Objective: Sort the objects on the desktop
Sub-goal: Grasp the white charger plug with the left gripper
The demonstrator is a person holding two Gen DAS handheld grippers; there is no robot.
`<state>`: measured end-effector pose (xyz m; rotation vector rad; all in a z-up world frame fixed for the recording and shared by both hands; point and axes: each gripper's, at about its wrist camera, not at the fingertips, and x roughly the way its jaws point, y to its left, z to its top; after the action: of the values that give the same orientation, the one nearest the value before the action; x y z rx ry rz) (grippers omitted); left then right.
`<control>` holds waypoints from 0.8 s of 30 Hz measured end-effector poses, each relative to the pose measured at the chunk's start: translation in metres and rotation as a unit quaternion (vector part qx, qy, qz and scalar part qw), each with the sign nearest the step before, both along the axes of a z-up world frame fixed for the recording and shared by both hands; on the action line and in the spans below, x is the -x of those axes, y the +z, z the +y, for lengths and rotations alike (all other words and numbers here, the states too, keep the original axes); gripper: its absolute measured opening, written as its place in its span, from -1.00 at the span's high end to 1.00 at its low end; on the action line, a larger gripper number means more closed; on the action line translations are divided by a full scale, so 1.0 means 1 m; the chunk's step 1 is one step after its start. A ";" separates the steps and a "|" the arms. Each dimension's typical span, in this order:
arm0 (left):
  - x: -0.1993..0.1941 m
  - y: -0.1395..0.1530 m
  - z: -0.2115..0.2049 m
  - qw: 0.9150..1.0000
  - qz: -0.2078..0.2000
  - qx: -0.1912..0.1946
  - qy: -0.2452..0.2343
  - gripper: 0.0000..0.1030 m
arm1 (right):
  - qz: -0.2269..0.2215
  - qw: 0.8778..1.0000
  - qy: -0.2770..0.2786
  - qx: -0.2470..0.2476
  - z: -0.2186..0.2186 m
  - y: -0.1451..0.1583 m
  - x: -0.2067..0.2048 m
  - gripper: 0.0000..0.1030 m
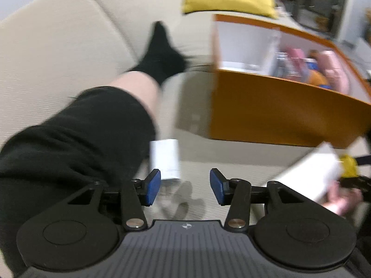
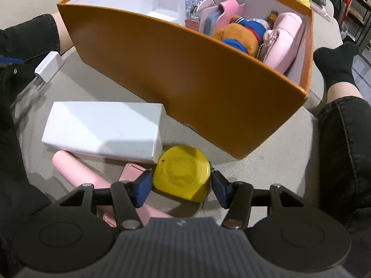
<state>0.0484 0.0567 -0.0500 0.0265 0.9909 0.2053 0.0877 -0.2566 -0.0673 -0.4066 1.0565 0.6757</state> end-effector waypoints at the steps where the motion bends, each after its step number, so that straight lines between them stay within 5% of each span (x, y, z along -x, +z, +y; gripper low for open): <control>1: -0.003 -0.001 -0.001 1.000 0.005 -0.005 0.005 -0.06 | 0.002 1.000 -0.001 -0.003 -0.001 0.001 -0.001 -0.14; 6: -0.026 -0.015 -0.010 0.997 0.034 -0.065 0.020 -0.07 | -0.001 1.000 0.007 -0.005 -0.006 0.000 -0.001 -0.14; 15: -0.053 -0.039 -0.012 0.992 0.079 -0.093 0.036 -0.21 | 0.007 1.000 0.014 -0.023 -0.016 -0.003 -0.006 -0.14; 20: -0.058 -0.044 -0.013 0.992 0.081 -0.087 0.044 -0.01 | -0.001 1.000 0.023 -0.012 -0.010 -0.002 -0.007 -0.13; 21: -0.056 -0.044 -0.010 0.993 0.080 -0.076 0.044 0.15 | -0.003 1.000 0.023 -0.012 -0.011 -0.001 -0.005 -0.13; 24: -0.052 -0.041 -0.005 0.995 0.075 -0.047 0.044 0.18 | -0.005 1.000 0.019 -0.008 -0.012 0.000 -0.005 -0.13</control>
<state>0.1001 0.0516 -0.0914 0.0852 1.1329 0.3336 0.0924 -0.2686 -0.0668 -0.4180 1.0352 0.7147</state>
